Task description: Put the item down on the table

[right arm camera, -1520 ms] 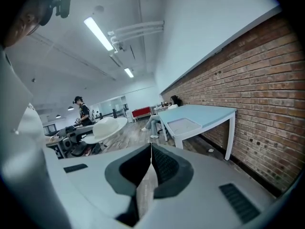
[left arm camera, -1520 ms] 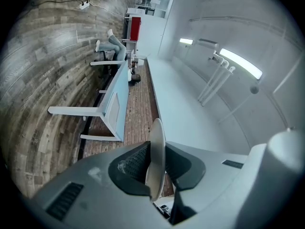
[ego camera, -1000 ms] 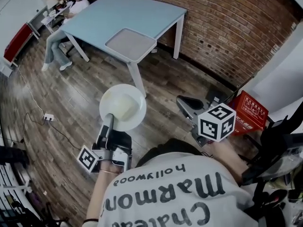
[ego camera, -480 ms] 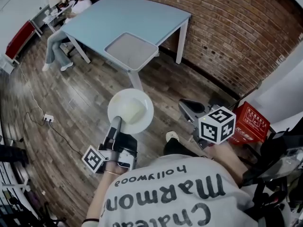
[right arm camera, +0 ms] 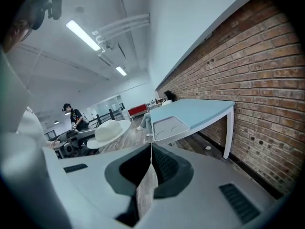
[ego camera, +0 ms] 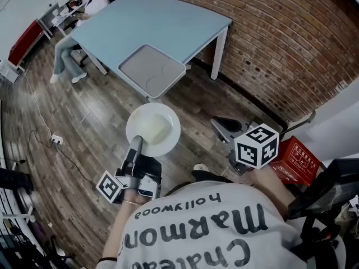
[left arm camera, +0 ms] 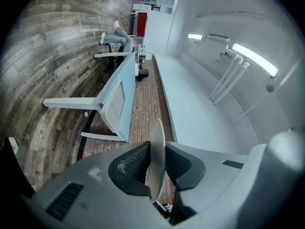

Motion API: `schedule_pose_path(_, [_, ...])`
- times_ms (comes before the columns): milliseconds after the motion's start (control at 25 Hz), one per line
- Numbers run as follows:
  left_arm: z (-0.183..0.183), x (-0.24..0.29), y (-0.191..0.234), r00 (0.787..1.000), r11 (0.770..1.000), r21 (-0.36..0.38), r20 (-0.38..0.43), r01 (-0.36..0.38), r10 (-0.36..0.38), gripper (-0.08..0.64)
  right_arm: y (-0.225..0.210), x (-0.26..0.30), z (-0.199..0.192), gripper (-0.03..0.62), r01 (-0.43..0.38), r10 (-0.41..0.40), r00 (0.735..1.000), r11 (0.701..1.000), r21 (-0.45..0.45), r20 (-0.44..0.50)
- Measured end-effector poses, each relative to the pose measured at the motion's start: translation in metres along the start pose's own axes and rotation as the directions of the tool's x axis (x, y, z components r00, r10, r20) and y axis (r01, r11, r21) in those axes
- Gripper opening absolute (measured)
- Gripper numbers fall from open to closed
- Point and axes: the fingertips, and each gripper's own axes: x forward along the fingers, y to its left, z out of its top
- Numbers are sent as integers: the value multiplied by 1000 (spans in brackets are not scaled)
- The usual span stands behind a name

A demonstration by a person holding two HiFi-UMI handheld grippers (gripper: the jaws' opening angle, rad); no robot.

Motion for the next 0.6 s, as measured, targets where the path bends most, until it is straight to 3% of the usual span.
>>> schedule_pose_path(600, [-4, 76, 33, 998, 999, -6, 53, -43, 43, 60, -80, 36, 23, 11, -43, 42, 998, 999, -3, -56])
